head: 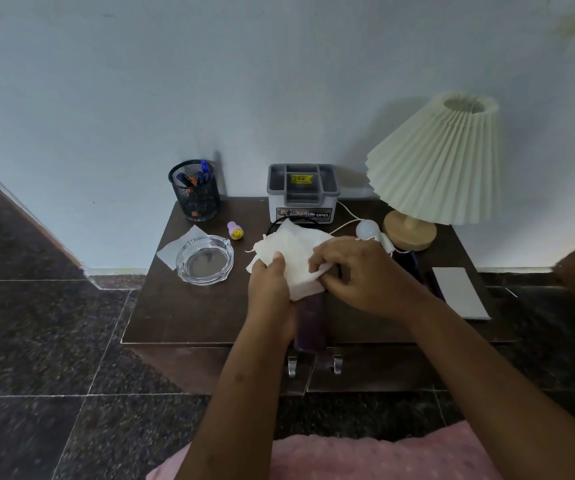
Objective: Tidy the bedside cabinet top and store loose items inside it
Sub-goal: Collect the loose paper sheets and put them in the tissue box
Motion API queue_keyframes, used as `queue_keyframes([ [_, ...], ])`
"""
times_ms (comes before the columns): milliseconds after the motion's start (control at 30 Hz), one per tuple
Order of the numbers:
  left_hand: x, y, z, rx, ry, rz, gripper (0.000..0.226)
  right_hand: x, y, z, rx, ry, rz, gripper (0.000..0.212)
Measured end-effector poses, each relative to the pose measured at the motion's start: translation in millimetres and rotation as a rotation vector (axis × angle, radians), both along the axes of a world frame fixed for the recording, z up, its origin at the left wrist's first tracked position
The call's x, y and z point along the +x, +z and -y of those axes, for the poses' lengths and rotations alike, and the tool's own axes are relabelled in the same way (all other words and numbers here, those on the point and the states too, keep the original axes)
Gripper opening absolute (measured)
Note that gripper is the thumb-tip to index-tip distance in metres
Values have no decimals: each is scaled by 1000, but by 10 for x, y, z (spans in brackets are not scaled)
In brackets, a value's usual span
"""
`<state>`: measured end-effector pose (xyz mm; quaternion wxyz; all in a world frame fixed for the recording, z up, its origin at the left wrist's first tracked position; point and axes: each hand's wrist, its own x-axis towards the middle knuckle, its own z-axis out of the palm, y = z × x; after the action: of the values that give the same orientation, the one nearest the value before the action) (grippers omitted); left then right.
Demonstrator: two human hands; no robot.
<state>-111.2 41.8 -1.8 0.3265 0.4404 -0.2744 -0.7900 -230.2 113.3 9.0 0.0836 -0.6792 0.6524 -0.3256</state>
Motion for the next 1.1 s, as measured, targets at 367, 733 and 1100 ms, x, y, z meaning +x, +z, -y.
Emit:
queue_keyframes([
  [367,-45,-74,5,58,-45,49,17,-4,73,79,-356,-300,436,26],
  [733,-15,-63,39,128,-14,-124,67,95,13,76,34,-191,405,48],
  [1100,-48,-63,14,-70,-37,86,51,94,44,59,273,-124,840,34],
])
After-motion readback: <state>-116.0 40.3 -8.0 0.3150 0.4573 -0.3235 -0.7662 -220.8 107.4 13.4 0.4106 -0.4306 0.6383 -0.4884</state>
